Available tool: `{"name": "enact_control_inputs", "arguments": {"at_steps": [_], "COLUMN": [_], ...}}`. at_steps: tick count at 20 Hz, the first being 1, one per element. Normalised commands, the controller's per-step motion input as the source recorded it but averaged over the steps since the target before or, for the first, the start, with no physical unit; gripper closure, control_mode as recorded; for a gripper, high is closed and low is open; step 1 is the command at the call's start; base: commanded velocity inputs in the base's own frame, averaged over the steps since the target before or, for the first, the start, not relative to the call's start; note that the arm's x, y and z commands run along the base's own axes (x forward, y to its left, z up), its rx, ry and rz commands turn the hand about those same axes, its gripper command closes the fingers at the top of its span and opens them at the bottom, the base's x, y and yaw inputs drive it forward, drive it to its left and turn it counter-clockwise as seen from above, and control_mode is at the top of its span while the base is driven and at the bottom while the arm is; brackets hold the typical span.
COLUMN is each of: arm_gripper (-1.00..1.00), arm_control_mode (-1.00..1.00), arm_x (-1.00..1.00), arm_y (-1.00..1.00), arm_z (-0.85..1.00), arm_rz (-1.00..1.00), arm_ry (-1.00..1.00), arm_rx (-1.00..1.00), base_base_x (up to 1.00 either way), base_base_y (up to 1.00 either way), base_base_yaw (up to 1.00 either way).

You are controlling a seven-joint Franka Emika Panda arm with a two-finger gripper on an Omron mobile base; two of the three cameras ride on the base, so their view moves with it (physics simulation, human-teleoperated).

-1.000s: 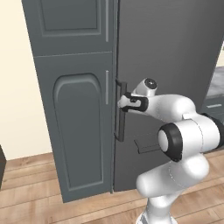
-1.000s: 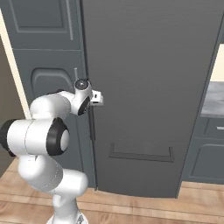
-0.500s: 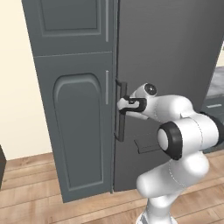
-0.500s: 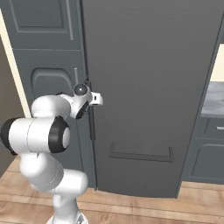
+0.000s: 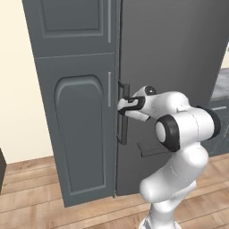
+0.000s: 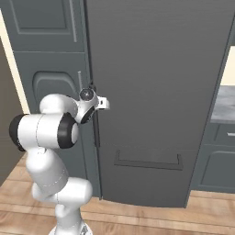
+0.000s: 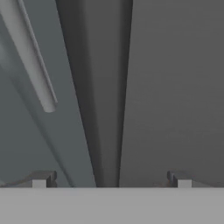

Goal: Take the lemon wedge from the fridge and place it on the plate with fish on the dining counter.

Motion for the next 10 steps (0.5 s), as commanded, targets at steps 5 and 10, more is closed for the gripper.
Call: {"name": "enact_control_inputs", "arguments": {"at_steps": [5, 10], "arm_gripper": [-1.00, -1.00], "arm_control_mode": [-1.00, -1.00], "arm_x": [0.27, 0.23], "arm_y": [0.02, 0.09], "arm_z": [-0.12, -0.23], "arm_rz": [0.00, 0.00], "arm_ry": [0.00, 0.00], "arm_rx": [0.00, 0.01], "base_base_x": [0.00, 0.00], "base_base_y": [0.00, 0.00], "base_base_yaw": [0.00, 0.00]}}
